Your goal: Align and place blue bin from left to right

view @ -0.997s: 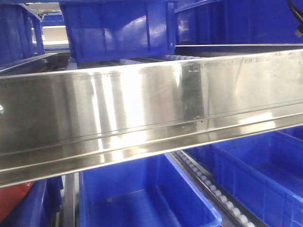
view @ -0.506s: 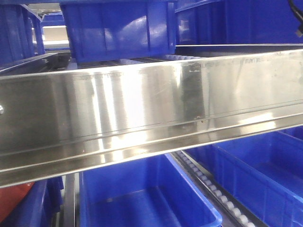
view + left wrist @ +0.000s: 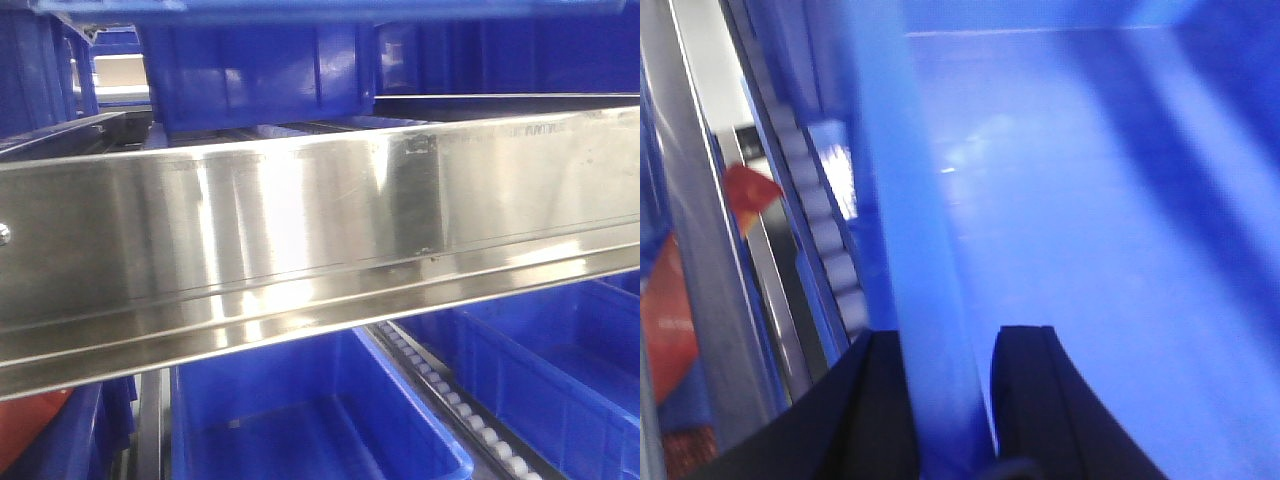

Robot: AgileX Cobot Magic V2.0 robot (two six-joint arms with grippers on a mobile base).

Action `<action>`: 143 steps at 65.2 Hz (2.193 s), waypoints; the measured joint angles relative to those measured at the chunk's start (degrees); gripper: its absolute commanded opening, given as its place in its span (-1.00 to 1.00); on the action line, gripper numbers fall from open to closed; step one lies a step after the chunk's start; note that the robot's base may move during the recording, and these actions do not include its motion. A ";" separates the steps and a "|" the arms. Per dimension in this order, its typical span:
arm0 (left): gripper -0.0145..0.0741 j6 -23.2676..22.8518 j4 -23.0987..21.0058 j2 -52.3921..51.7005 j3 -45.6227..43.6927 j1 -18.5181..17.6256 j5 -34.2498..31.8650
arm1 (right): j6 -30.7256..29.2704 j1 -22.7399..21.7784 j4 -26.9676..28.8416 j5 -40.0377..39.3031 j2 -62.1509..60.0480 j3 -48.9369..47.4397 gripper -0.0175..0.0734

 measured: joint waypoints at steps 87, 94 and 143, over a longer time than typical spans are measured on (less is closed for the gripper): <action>0.62 0.73 2.41 -0.41 5.10 -0.18 -3.05 | -3.80 -4.02 2.00 -9.32 5.28 -0.51 0.12; 0.38 3.17 2.41 -4.17 4.88 -0.42 -3.05 | -3.35 -4.02 2.00 -8.07 2.64 -0.51 -0.39; -0.66 9.36 4.82 -37.09 40.47 -0.67 -23.15 | -3.46 -4.02 1.52 -27.69 -31.39 40.26 -0.79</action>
